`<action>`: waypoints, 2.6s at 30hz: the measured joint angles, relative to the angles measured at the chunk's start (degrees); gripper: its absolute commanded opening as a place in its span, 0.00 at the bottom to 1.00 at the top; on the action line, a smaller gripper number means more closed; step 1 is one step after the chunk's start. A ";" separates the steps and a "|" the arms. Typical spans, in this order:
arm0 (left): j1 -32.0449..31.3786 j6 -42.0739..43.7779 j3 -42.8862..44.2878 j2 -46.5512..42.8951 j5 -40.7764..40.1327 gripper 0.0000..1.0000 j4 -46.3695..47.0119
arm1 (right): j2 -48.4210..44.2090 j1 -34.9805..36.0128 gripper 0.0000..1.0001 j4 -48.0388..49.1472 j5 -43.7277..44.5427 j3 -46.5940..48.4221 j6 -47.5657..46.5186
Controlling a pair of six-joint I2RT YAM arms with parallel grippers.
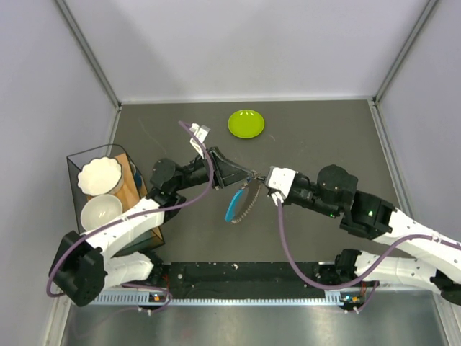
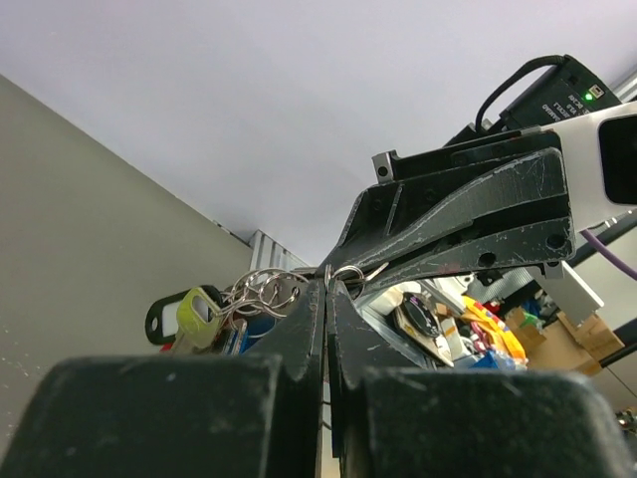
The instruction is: Remove the keys from the keyring
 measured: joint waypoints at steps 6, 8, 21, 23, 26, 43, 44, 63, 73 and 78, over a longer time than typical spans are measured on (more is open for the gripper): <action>0.04 -0.59 1.53 1.81 2.67 0.00 0.37 | -0.52 -0.44 0.00 -0.17 -0.44 0.00 -0.07; 0.07 -0.42 1.86 2.21 3.02 0.00 0.02 | -0.52 -0.72 0.00 -0.33 -0.48 0.00 -0.07; 0.46 2.40 2.67 2.29 5.46 0.00 -2.99 | -0.68 -2.25 0.00 -1.14 -2.12 -0.44 -0.07; 0.55 2.43 2.97 2.29 6.14 0.00 -3.30 | -0.81 -2.25 0.00 -1.20 -2.19 -0.50 -0.11; 0.76 2.43 3.52 2.32 7.32 0.00 -3.89 | -1.31 -2.27 0.00 -1.18 -2.21 -0.90 -0.24; 1.14 5.79 7.96 3.67 11.82 0.00 -12.61 | -2.49 -2.29 0.00 -1.51 -2.16 -1.53 -0.98; 1.11 6.14 8.02 3.67 11.85 0.00 -12.98 | -2.49 -2.29 0.00 -1.64 -2.21 -1.53 -0.55; 1.31 -4.68 6.60 3.69 8.70 0.00 -6.58 | -1.92 -3.04 0.00 1.81 -2.99 -1.53 6.43; 1.31 -7.85 5.40 1.55 2.99 0.00 -6.03 | -1.70 -3.41 0.00 4.52 -2.43 -1.53 7.63; 1.33 -10.27 2.36 -0.74 -0.76 0.00 -2.99 | -0.76 -3.41 0.00 6.03 -2.75 -1.53 8.52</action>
